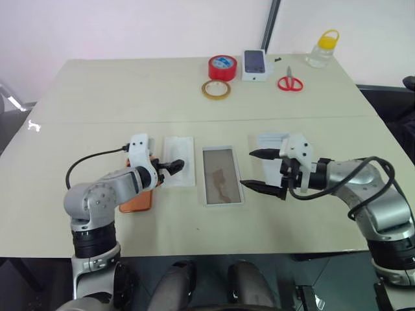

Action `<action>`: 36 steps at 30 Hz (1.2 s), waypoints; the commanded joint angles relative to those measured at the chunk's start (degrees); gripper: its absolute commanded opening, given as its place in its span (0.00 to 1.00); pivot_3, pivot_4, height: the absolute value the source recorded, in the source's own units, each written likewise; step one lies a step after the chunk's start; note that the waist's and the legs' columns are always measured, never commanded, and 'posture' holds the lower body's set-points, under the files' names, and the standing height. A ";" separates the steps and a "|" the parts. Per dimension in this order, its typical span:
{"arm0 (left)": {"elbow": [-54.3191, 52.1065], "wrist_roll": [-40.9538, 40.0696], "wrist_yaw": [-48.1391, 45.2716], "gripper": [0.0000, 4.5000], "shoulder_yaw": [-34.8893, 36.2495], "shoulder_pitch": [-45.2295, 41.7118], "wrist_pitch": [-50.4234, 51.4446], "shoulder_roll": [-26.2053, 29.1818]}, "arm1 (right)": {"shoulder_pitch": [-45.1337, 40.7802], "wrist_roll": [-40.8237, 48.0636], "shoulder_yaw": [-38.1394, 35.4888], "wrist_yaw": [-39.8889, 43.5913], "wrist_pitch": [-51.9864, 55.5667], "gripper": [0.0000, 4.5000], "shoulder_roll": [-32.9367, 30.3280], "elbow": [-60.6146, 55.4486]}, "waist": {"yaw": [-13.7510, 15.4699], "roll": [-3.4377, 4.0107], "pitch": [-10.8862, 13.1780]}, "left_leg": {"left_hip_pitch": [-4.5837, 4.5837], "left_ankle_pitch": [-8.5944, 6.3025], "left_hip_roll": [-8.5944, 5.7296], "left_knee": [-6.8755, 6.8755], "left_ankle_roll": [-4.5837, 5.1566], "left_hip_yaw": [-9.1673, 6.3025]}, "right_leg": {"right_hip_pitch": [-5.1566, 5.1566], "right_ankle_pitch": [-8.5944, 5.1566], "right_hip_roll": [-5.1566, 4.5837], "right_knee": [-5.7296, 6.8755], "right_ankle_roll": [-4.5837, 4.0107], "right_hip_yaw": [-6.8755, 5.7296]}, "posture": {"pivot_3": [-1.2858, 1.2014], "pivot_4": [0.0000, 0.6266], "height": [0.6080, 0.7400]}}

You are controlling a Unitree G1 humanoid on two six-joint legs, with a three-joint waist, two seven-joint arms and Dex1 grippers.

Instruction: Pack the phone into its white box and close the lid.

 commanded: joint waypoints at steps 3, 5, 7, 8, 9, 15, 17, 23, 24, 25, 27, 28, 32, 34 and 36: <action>0.70 0.47 0.26 1.00 3.08 -1.41 3.90 -1.78 | -1.02 0.90 0.32 -0.23 -0.48 0.98 -0.05 -2.30 | 0.08 -0.01 0.00 | 0.00 0.00 0.00 0.01 0.00 0.01 | 0.01 0.00 0.00 0.00 0.00 0.00 | 0.52 0.24 1.00; 1.22 0.64 0.10 1.00 3.75 -1.84 4.56 -2.84 | -1.15 0.79 0.86 -0.34 -0.74 0.98 0.23 -2.40 | 0.08 -0.01 -0.01 | 0.00 0.00 0.00 0.00 0.00 0.01 | 0.01 0.00 0.00 0.00 0.00 0.00 | 0.52 0.24 1.00; 1.37 1.21 -0.02 1.00 3.79 -1.84 4.59 -3.18 | -1.22 0.75 1.23 -0.54 -0.90 0.98 0.40 -2.48 | 0.14 -0.01 -0.01 | 0.00 0.00 0.00 0.01 0.00 0.01 | 0.01 0.00 0.00 0.00 0.00 0.00 | 0.52 0.24 1.00; 1.29 1.46 0.10 0.88 4.15 -1.79 4.44 -3.52 | -1.24 0.77 1.33 -0.65 -0.94 1.00 0.45 -2.49 | 0.16 -0.01 -0.01 | 0.00 0.00 0.00 0.01 0.00 0.01 | 0.02 0.00 -0.01 0.00 0.00 0.00 | 0.52 0.24 1.00; 1.38 1.52 0.21 0.82 5.07 -1.92 4.31 -4.10 | -1.22 0.80 1.42 -0.78 -0.97 1.00 0.51 -2.54 | 0.19 -0.01 -0.01 | 0.00 0.00 -0.01 0.01 0.00 0.02 | 0.02 0.00 -0.01 -0.01 0.00 0.00 | 0.52 0.24 1.00; 2.20 2.40 0.30 0.11 8.12 -2.84 4.60 -5.27 | -0.73 0.96 2.23 -0.86 -1.05 1.00 0.66 -3.24 | 0.18 -0.02 0.00 | 0.00 0.00 -0.01 0.01 0.00 0.02 | 0.02 0.00 -0.01 -0.02 0.01 0.00 | 0.52 0.24 1.00; 2.25 2.70 0.24 0.01 8.68 -2.99 4.79 -5.36 | -0.78 0.87 2.88 -0.73 -0.96 1.00 0.62 -3.74 | 0.15 -0.03 0.00 | 0.00 0.00 -0.01 0.01 0.00 0.02 | 0.02 0.01 -0.01 -0.02 0.01 0.00 | 0.52 0.24 1.00; 2.61 3.07 -0.43 0.01 11.57 -4.08 3.31 -4.72 | 1.00 -7.35 12.62 2.80 -6.04 1.00 -3.42 -5.86 | 0.06 -0.07 0.00 | 0.00 0.00 0.00 0.00 -0.01 0.02 | 0.00 0.01 0.00 -0.01 0.01 0.00 | 0.52 0.24 1.00; 2.80 2.81 -0.40 0.01 12.80 -4.62 2.97 -4.96 | 1.25 -8.36 14.12 3.43 -6.80 1.00 -3.87 -5.82 | 0.06 -0.09 0.00 | 0.00 0.00 0.00 0.00 -0.01 0.02 | 0.00 0.00 0.00 -0.02 0.01 0.00 | 0.52 0.24 1.00; 2.93 2.41 -0.37 0.01 14.30 -5.35 2.85 -5.22 | 1.27 -9.26 15.60 3.83 -7.12 1.00 -3.96 -5.46 | 0.11 -0.10 0.01 | 0.00 0.00 0.00 0.00 -0.01 0.02 | 0.00 0.00 0.00 -0.01 0.01 0.00 | 0.52 0.24 1.00; 2.98 1.96 -0.40 0.01 16.37 -6.64 2.77 -5.30 | 0.72 -12.47 18.69 3.73 -8.74 1.00 -3.49 -3.42 | 0.01 -0.12 0.02 | 0.00 0.00 0.00 0.01 -0.01 0.02 | -0.01 0.01 0.00 -0.01 0.02 0.00 | 0.52 0.24 1.00; 2.96 1.94 -0.47 0.01 16.88 -7.07 2.81 -5.21 | 0.38 -14.00 19.87 3.51 -9.60 1.00 -3.15 -2.34 | 0.06 -0.13 0.02 | 0.00 0.00 0.00 0.01 -0.02 0.02 | 0.00 0.01 0.00 -0.01 0.02 0.00 | 0.52 0.24 1.00; 2.62 1.99 -0.97 0.00 17.67 -7.91 2.98 -4.52 | -1.61 -19.45 24.04 3.03 -12.51 0.80 -1.11 2.77 | 0.06 -0.15 0.02 | 0.00 0.00 0.00 0.01 -0.02 0.02 | 0.00 0.01 0.00 -0.02 0.02 0.00 | 0.52 0.24 1.00; 2.45 2.04 -1.05 0.00 17.86 -7.89 3.11 -4.36 | -2.48 -20.26 24.55 3.17 -13.03 0.58 -0.14 4.06 | 0.06 -0.17 0.03 | 0.00 0.00 0.00 0.01 -0.03 0.02 | -0.01 0.01 0.01 -0.01 0.02 -0.01 | 0.52 0.24 1.00; 2.27 2.09 -1.06 0.00 18.00 -7.79 3.13 -4.29 | -3.01 -20.74 24.69 3.57 -13.29 0.33 0.46 4.56 | 0.07 -0.17 0.04 | 0.00 0.01 0.00 0.02 -0.03 0.02 | -0.01 0.01 0.01 -0.01 0.02 0.00 | 0.52 0.24 1.00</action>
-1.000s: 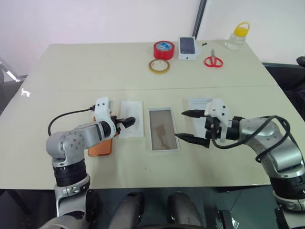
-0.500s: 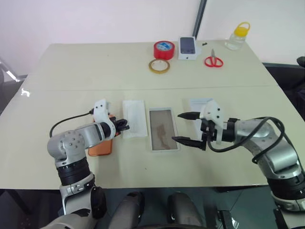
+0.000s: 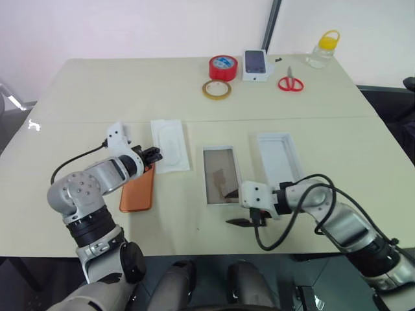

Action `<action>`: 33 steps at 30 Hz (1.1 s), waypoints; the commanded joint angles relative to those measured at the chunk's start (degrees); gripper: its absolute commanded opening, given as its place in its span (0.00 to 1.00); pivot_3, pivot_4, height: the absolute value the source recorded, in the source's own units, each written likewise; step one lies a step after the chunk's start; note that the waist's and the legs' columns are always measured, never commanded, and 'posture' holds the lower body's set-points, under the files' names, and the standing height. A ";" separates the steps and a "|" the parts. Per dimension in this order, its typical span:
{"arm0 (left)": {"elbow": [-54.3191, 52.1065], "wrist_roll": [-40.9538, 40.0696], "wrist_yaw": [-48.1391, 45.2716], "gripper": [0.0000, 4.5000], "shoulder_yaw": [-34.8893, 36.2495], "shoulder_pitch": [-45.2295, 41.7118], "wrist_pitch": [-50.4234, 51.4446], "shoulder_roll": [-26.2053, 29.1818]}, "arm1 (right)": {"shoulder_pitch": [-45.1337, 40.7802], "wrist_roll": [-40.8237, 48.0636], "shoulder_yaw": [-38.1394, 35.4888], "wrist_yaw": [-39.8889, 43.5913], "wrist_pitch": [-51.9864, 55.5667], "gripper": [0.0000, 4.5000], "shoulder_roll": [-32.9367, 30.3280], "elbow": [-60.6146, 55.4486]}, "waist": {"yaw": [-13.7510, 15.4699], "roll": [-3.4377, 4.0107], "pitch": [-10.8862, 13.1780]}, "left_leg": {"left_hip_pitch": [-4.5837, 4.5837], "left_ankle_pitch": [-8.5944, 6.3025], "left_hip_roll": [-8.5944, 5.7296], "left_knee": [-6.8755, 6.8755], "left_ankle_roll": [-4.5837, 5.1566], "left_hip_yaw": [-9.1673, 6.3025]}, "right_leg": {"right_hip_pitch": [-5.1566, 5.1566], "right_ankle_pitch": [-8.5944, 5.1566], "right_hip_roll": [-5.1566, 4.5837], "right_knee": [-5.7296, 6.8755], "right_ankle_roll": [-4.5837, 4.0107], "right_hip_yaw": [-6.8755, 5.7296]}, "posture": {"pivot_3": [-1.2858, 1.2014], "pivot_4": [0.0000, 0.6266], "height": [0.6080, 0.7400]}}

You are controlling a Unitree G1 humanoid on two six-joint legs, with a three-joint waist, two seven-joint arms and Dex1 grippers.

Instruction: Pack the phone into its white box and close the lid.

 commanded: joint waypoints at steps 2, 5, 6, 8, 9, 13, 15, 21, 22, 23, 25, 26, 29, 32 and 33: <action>-1.70 -0.49 -0.40 0.00 0.91 -0.65 -0.26 1.03 | -2.32 -0.94 -0.22 0.04 -0.67 0.11 1.85 0.26 | -0.01 -0.02 0.01 | 0.00 0.00 0.00 0.00 0.00 0.00 | 0.01 0.00 0.00 0.00 0.00 0.00 | 0.52 0.24 1.00; -1.74 -0.70 -0.36 0.00 1.85 -0.96 -0.59 1.26 | -4.69 -1.88 0.59 -0.48 -0.83 0.00 4.22 1.00 | -0.15 -0.02 0.01 | 0.00 0.00 0.01 -0.01 -0.01 0.00 | -0.03 0.00 0.02 0.01 0.00 0.00 | 0.52 0.24 1.00; -1.59 -0.76 -0.35 0.00 2.19 -1.19 -0.68 1.32 | -5.69 -2.43 1.04 -0.66 -0.96 0.00 5.17 1.70 | -0.20 -0.02 0.01 | 0.00 0.01 0.01 -0.01 -0.02 0.00 | -0.03 0.00 0.02 0.02 0.00 0.00 | 0.52 0.24 1.00; -1.23 -0.71 -0.36 0.00 2.49 -1.65 -0.78 1.63 | -8.25 -3.75 2.08 -1.00 -1.31 0.00 7.56 4.12 | -0.19 -0.02 0.01 | 0.00 0.01 0.01 -0.01 -0.03 0.00 | -0.04 0.00 0.03 0.03 0.00 0.01 | 0.52 0.24 1.00; -1.01 -0.66 -0.37 0.00 2.59 -1.91 -0.80 1.86 | -9.70 -4.76 2.82 -1.17 -2.06 0.00 8.73 5.73 | -0.18 -0.03 0.01 | 0.00 0.02 0.01 -0.01 -0.03 0.00 | -0.05 0.01 0.03 0.03 0.00 0.01 | 0.52 0.24 1.00; -0.54 -0.87 -0.25 0.00 3.72 -3.30 -0.73 2.25 | -14.52 -8.24 5.03 -2.45 -4.33 0.00 13.52 12.67 | -0.12 -0.06 0.01 | -0.02 0.02 0.01 -0.01 -0.03 0.00 | -0.07 0.01 0.03 0.03 0.00 0.01 | 0.52 0.24 1.00; -0.72 -0.98 -0.13 0.00 4.15 -3.84 -0.29 2.14 | -16.08 -9.77 5.72 -3.01 -5.74 0.00 15.40 15.68 | -0.15 -0.06 0.01 | -0.02 0.02 0.01 -0.01 -0.04 0.00 | -0.08 0.01 0.03 0.03 0.00 0.01 | 0.52 0.24 1.00; -2.12 -1.12 0.17 0.00 3.76 -4.40 1.19 0.71 | -17.71 -8.29 3.91 -2.07 -6.91 0.20 18.76 17.88 | -0.24 -0.07 0.00 | -0.02 0.03 0.01 -0.01 -0.05 0.00 | -0.11 0.01 0.03 0.06 0.00 0.01 | 0.52 0.24 1.00; -2.46 -1.24 0.08 0.00 3.66 -4.45 1.65 0.41 | -17.44 -7.69 3.14 -1.72 -6.82 0.33 18.36 16.69 | -0.23 -0.07 0.00 | -0.02 0.03 0.01 -0.01 -0.05 0.00 | -0.10 0.01 0.03 0.06 0.00 0.01 | 0.52 0.24 1.00; -2.77 -1.30 0.05 0.00 3.65 -4.57 2.21 0.05 | -17.16 -7.32 2.33 -1.79 -7.06 0.43 17.97 15.64 | -0.22 -0.07 0.00 | -0.03 0.03 0.01 -0.01 -0.05 0.00 | -0.10 0.01 0.03 0.06 0.00 0.01 | 0.52 0.24 1.00; -3.54 -1.24 0.17 0.00 3.52 -4.86 3.88 -1.06 | -16.62 -6.49 0.18 -1.85 -6.65 0.66 16.62 13.28 | -0.20 -0.08 0.01 | -0.04 0.03 0.00 -0.01 -0.05 0.00 | -0.10 0.01 0.03 0.05 0.00 0.02 | 0.52 0.24 1.00; -4.15 -1.13 0.21 0.00 3.07 -4.90 4.75 -1.77 | -16.24 -5.87 -1.17 -1.52 -6.00 0.77 15.51 12.02 | -0.18 -0.08 0.01 | -0.04 0.03 0.00 -0.01 -0.05 0.00 | -0.11 0.01 0.03 0.05 0.01 0.02 | 0.52 0.24 1.00; -5.62 -0.59 0.22 0.00 2.41 -5.20 6.69 -3.88 | -15.15 -4.40 -4.03 -0.65 -4.27 0.77 12.47 9.51 | -0.09 -0.08 0.01 | -0.04 0.03 0.00 0.00 -0.05 0.00 | -0.09 0.01 0.02 0.04 0.01 0.01 | 0.52 0.24 1.00; -6.31 0.21 1.27 0.00 -0.05 -4.39 7.92 -7.06 | -13.89 -4.68 -7.59 -1.20 -3.72 0.77 8.38 9.29 | -0.03 -0.09 0.01 | -0.04 0.03 -0.01 -0.02 -0.05 0.00 | -0.09 0.02 0.02 0.04 0.01 0.02 | 0.52 0.24 1.00; -6.40 0.39 1.70 0.00 -0.81 -3.93 7.99 -7.86 | -13.68 -4.69 -8.27 -1.48 -3.74 0.77 7.62 9.43 | -0.02 -0.09 0.01 | -0.05 0.03 -0.01 -0.02 -0.05 0.00 | -0.09 0.02 0.02 0.03 0.01 0.02 | 0.52 0.24 1.00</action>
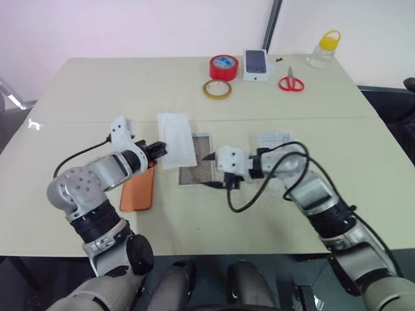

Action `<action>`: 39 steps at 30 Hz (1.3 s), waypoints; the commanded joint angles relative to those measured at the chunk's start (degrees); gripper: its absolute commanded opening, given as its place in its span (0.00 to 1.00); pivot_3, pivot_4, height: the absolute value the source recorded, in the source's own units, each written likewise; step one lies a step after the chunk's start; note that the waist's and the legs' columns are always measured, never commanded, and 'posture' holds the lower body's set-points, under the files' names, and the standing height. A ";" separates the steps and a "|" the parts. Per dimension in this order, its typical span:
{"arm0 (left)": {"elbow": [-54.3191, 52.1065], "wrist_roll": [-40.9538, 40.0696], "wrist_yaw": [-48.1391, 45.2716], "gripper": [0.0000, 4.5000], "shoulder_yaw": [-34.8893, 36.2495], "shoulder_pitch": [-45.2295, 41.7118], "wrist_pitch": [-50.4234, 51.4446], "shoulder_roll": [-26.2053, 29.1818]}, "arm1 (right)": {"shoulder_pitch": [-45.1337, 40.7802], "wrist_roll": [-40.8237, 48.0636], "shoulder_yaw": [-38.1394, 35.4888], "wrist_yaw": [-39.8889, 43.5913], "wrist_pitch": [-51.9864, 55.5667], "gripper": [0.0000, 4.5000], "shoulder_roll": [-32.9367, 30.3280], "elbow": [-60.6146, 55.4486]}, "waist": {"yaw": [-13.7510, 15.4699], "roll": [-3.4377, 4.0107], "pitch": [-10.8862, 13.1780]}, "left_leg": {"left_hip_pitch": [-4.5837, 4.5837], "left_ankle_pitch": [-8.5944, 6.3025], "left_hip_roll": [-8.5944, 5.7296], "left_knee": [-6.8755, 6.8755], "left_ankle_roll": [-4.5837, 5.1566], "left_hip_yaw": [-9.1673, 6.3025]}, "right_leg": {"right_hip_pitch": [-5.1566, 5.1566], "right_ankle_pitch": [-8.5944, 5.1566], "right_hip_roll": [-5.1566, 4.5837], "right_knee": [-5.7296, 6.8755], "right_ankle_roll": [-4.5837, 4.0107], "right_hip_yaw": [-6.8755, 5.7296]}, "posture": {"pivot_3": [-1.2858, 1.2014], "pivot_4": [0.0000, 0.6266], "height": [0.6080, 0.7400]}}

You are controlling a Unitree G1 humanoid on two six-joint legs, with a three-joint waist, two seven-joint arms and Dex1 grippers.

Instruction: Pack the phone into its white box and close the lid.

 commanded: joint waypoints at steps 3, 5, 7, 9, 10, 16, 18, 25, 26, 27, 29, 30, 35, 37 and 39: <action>-2.21 0.66 1.44 0.00 -3.15 0.90 0.62 -2.79 | 0.38 0.82 -4.46 -1.39 0.19 0.77 -2.21 -1.24 | -0.45 -0.01 0.00 | 0.00 0.00 0.02 -0.01 0.00 0.06 | -0.05 0.00 0.02 0.04 0.00 0.07 | 0.52 0.24 1.00; -1.86 1.20 1.56 0.00 -3.40 0.99 0.62 -3.07 | 0.42 0.63 -4.85 -1.85 0.04 0.77 -2.22 -0.59 | -0.52 0.00 0.00 | 0.01 0.01 0.08 -0.02 -0.02 0.07 | -0.09 0.00 0.11 0.09 -0.01 0.10 | 0.52 0.24 1.00; -1.54 1.68 1.46 0.00 -3.58 1.03 0.62 -3.05 | 0.52 0.36 -4.94 -2.19 -0.32 0.77 -2.28 -0.12 | -0.37 0.00 0.00 | 0.01 0.01 0.12 -0.02 -0.03 0.08 | -0.10 0.01 0.17 0.10 -0.02 0.12 | 0.52 0.24 1.00; -1.40 1.76 1.20 0.00 -3.63 1.16 0.62 -2.98 | 0.62 0.37 -4.93 -2.52 -0.39 0.77 -2.21 -0.02 | -0.08 -0.01 0.01 | 0.00 0.01 0.12 -0.01 -0.04 0.10 | -0.10 0.01 0.16 0.09 -0.02 0.13 | 0.52 0.24 1.00; -1.34 1.78 1.03 0.00 -3.67 1.24 0.62 -2.86 | 0.62 0.36 -4.89 -2.69 -0.43 0.77 -2.16 0.04 | -0.02 -0.01 0.01 | 0.00 0.01 0.11 -0.01 -0.04 0.10 | -0.09 0.01 0.15 0.08 -0.02 0.13 | 0.52 0.24 1.00; -1.42 1.15 0.26 0.52 -4.20 2.18 0.62 -1.77 | 0.06 0.25 -4.60 -3.66 -0.39 0.78 -1.49 0.71 | -0.14 -0.01 0.01 | -0.01 0.01 0.11 -0.02 -0.04 0.10 | -0.10 0.01 0.15 0.07 -0.02 0.14 | 0.52 0.24 1.00; -1.56 0.88 0.00 0.73 -4.25 2.37 0.62 -1.57 | -0.21 0.38 -4.69 -3.97 -0.20 0.78 -1.16 1.07 | -0.09 -0.01 0.01 | -0.01 0.01 0.11 -0.01 -0.04 0.10 | -0.10 0.01 0.16 0.07 -0.02 0.14 | 0.52 0.24 1.00; -2.36 -0.88 -2.32 0.74 -1.53 1.07 0.62 1.60 | -3.44 1.69 -5.49 -7.36 4.76 0.60 4.07 3.78 | -0.28 -0.01 0.01 | 0.00 0.01 0.12 -0.02 -0.05 0.10 | -0.12 0.02 0.17 0.08 -0.03 0.15 | 0.52 0.24 1.00; -2.54 -0.98 -2.76 0.74 -1.20 0.83 0.62 2.14 | -3.85 1.68 -5.35 -7.76 5.54 0.47 4.71 4.06 | -0.22 -0.01 0.01 | 0.00 0.01 0.12 -0.02 -0.05 0.10 | -0.13 0.02 0.17 0.08 -0.03 0.15 | 0.52 0.24 1.00; -2.99 -0.96 -3.82 0.74 -1.85 1.12 -0.48 3.96 | -4.51 1.48 -4.81 -8.49 6.81 0.37 5.93 4.59 | -0.19 -0.01 0.01 | 0.00 0.01 0.12 -0.02 -0.06 0.10 | -0.13 0.02 0.17 0.08 -0.03 0.15 | 0.52 0.24 1.00; -3.90 0.09 -7.51 0.74 -6.18 4.09 -5.88 10.56 | -5.90 0.67 -3.18 -10.05 8.75 0.14 8.74 6.11 | -0.72 -0.01 0.01 | 0.00 0.01 0.12 -0.02 -0.06 0.10 | -0.15 0.02 0.18 0.09 -0.03 0.16 | 0.52 0.24 1.00; -4.32 1.95 -10.05 0.74 -10.27 6.86 -10.47 15.17 | -6.74 -0.02 -2.33 -11.09 9.31 0.04 10.36 7.50 | -0.87 0.00 0.00 | 0.00 0.01 0.16 -0.05 -0.11 0.13 | -0.20 0.04 0.22 0.12 -0.06 0.22 | 0.52 0.24 1.00; -6.08 6.81 -22.39 0.74 -19.99 18.37 -31.23 27.63 | -10.95 -3.94 0.31 -16.75 8.85 0.02 16.35 16.01 | -1.47 0.05 -0.02 | 0.04 0.00 0.27 -0.09 -0.22 0.17 | -0.21 0.09 0.31 0.10 -0.16 0.28 | 0.52 0.24 1.00; -6.80 8.39 -27.76 0.74 -21.82 23.12 -39.34 31.12 | -13.11 -4.89 1.01 -17.77 7.65 0.02 18.35 20.02 | -1.44 0.06 -0.01 | 0.04 0.00 0.28 -0.09 -0.22 0.18 | -0.23 0.10 0.31 0.09 -0.19 0.28 | 0.52 0.24 1.00; -7.26 8.95 -32.28 0.74 -22.53 27.21 -45.09 33.61 | -15.19 -6.39 2.63 -17.73 6.26 0.02 19.42 23.67 | -1.53 0.08 0.00 | 0.03 0.00 0.29 -0.12 -0.23 0.18 | -0.26 0.10 0.31 0.08 -0.19 0.28 | 0.52 0.24 1.00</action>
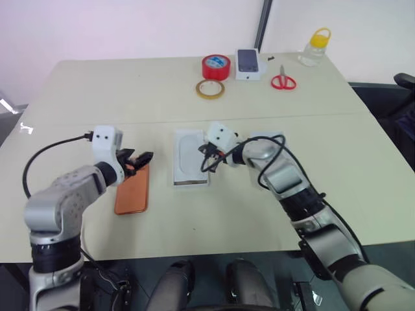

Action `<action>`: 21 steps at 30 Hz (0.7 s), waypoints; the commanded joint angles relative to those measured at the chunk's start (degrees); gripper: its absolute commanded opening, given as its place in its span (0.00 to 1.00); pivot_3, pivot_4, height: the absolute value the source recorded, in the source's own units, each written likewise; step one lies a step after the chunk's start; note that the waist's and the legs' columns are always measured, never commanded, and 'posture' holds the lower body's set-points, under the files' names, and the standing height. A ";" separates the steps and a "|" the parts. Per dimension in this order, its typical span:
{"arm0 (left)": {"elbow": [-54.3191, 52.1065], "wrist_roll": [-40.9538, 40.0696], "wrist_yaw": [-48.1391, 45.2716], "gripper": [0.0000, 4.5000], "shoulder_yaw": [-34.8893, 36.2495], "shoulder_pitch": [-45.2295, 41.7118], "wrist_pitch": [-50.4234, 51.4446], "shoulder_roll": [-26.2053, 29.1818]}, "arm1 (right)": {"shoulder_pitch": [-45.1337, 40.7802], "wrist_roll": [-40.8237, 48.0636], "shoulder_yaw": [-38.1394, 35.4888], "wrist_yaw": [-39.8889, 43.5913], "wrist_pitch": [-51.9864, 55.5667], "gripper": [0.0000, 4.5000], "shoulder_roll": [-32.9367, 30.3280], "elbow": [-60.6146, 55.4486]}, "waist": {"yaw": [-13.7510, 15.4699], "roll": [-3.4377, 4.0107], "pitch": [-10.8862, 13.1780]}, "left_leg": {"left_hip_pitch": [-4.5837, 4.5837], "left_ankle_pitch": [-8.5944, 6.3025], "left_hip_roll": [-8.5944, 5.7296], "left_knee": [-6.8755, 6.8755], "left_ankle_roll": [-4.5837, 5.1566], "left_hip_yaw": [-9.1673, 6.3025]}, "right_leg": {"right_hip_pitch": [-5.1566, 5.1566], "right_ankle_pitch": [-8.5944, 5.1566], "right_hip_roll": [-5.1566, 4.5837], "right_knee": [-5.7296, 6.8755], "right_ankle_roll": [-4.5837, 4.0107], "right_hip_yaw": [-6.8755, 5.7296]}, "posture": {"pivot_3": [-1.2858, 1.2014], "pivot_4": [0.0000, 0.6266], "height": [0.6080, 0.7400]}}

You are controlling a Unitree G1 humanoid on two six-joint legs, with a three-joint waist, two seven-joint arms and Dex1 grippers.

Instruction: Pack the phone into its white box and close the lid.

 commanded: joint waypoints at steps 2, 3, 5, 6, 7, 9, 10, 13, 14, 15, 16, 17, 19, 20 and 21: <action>-2.92 0.99 -9.60 0.74 -0.70 5.79 -11.79 4.89 | -5.29 -4.62 4.24 0.46 -3.53 0.02 1.18 5.82 | -0.10 0.02 0.01 | 0.00 0.00 0.00 -0.02 0.00 0.00 | 0.00 0.00 0.00 -0.03 -0.01 0.00 | 0.52 0.24 1.00; -2.93 0.75 -11.21 0.74 -0.51 7.33 -12.97 5.80 | -5.82 -4.66 4.86 1.44 -4.29 0.02 1.52 7.02 | -0.08 0.02 0.01 | 0.00 0.00 0.00 -0.02 0.00 0.00 | 0.00 0.00 0.00 -0.03 -0.01 0.00 | 0.52 0.24 1.00; -2.76 0.50 -13.55 0.74 -0.05 9.83 -14.87 7.25 | -6.32 -4.40 5.52 3.50 -5.37 0.02 1.99 8.39 | -0.13 0.02 0.01 | 0.00 -0.01 0.01 -0.05 0.01 0.00 | -0.01 0.00 0.00 -0.03 -0.01 0.00 | 0.52 0.24 1.00; -2.74 0.45 -14.22 0.74 0.16 10.80 -15.49 7.82 | -6.44 -4.51 5.95 4.62 -5.30 0.02 2.03 8.72 | -0.18 0.03 0.02 | 0.00 -0.01 0.01 -0.08 0.01 0.00 | -0.02 0.00 0.00 -0.04 -0.01 0.01 | 0.52 0.24 1.00; -2.79 0.33 -14.71 0.74 0.38 11.51 -15.82 8.21 | -6.44 -4.70 6.29 5.56 -5.33 0.02 2.01 8.87 | -0.17 0.04 0.02 | 0.00 -0.01 0.01 -0.07 0.01 0.00 | -0.02 0.00 0.00 -0.04 -0.01 0.01 | 0.52 0.24 1.00; -3.21 0.17 -15.77 0.74 0.86 13.09 -16.67 8.97 | -5.89 -4.96 7.42 8.39 -5.75 0.02 1.27 8.08 | -0.22 0.04 0.02 | 0.00 -0.01 0.02 -0.08 0.01 0.00 | -0.04 0.00 0.01 -0.03 -0.01 0.01 | 0.52 0.24 1.00; -3.35 0.07 -16.08 0.74 1.08 13.68 -16.98 9.20 | -5.64 -5.23 8.09 9.77 -5.53 0.02 0.72 7.40 | -0.22 0.04 0.02 | 0.00 -0.01 0.02 -0.08 0.01 0.00 | -0.04 0.00 0.01 -0.03 -0.01 0.01 | 0.52 0.24 1.00; -3.14 0.51 -15.78 0.74 1.32 14.47 -17.29 9.64 | -4.47 -4.43 8.49 13.72 -5.22 0.02 -0.50 4.34 | -0.21 0.04 0.02 | 0.00 -0.01 0.03 -0.08 0.02 0.00 | -0.04 0.00 0.02 -0.03 -0.01 0.01 | 0.52 0.24 1.00; -3.00 0.64 -15.66 0.74 1.35 14.56 -17.39 9.71 | -4.10 -4.17 8.59 14.86 -5.07 0.02 -0.87 3.30 | -0.20 0.04 0.02 | 0.00 -0.01 0.04 -0.08 0.02 0.00 | -0.04 0.00 0.03 -0.03 -0.01 0.01 | 0.52 0.24 1.00; -2.92 0.65 -15.59 0.74 1.36 14.60 -17.45 9.72 | -3.79 -4.04 8.73 15.88 -4.86 0.02 -1.21 2.37 | -0.19 0.04 0.02 | 0.00 -0.02 0.04 -0.08 0.03 0.00 | -0.04 0.00 0.03 -0.03 -0.01 0.00 | 0.52 0.24 1.00; -2.88 0.61 -15.57 0.74 1.37 14.61 -17.52 9.72 | -3.43 -3.86 8.89 16.98 -4.63 0.02 -1.56 1.36 | -0.20 0.04 0.02 | 0.00 -0.02 0.04 -0.08 0.03 0.00 | -0.03 0.00 0.03 -0.03 -0.01 0.01 | 0.52 0.24 1.00; -2.88 0.56 -15.55 0.74 1.37 14.59 -17.54 9.71 | -3.10 -3.70 9.01 17.92 -4.43 0.02 -1.85 0.45 | -0.26 0.04 0.02 | 0.00 -0.02 0.04 -0.09 0.03 0.00 | -0.04 0.00 0.03 -0.03 -0.01 0.01 | 0.52 0.24 1.00; -2.78 0.59 -15.33 0.74 1.17 14.26 -17.58 9.59 | -2.38 -3.24 9.39 20.20 -4.25 0.02 -2.57 -1.42 | -0.27 0.04 0.02 | 0.00 -0.02 0.05 -0.09 0.03 0.00 | -0.04 0.00 0.05 -0.03 -0.01 0.01 | 0.52 0.24 1.00; -2.73 0.64 -15.20 0.74 1.04 14.13 -17.60 9.51 | -2.02 -3.06 9.51 21.17 -4.22 0.02 -2.90 -2.24 | -0.24 0.04 0.02 | 0.00 -0.02 0.06 -0.09 0.03 0.00 | -0.04 0.01 0.05 -0.02 -0.02 0.01 | 0.52 0.24 1.00; -2.67 0.70 -15.07 0.74 0.89 14.00 -17.63 9.44 | -1.72 -2.88 9.59 22.01 -4.23 0.02 -3.19 -2.92 | -0.25 0.04 0.02 | 0.00 -0.02 0.06 -0.09 0.03 0.00 | -0.05 0.01 0.05 -0.02 -0.02 0.01 | 0.52 0.24 1.00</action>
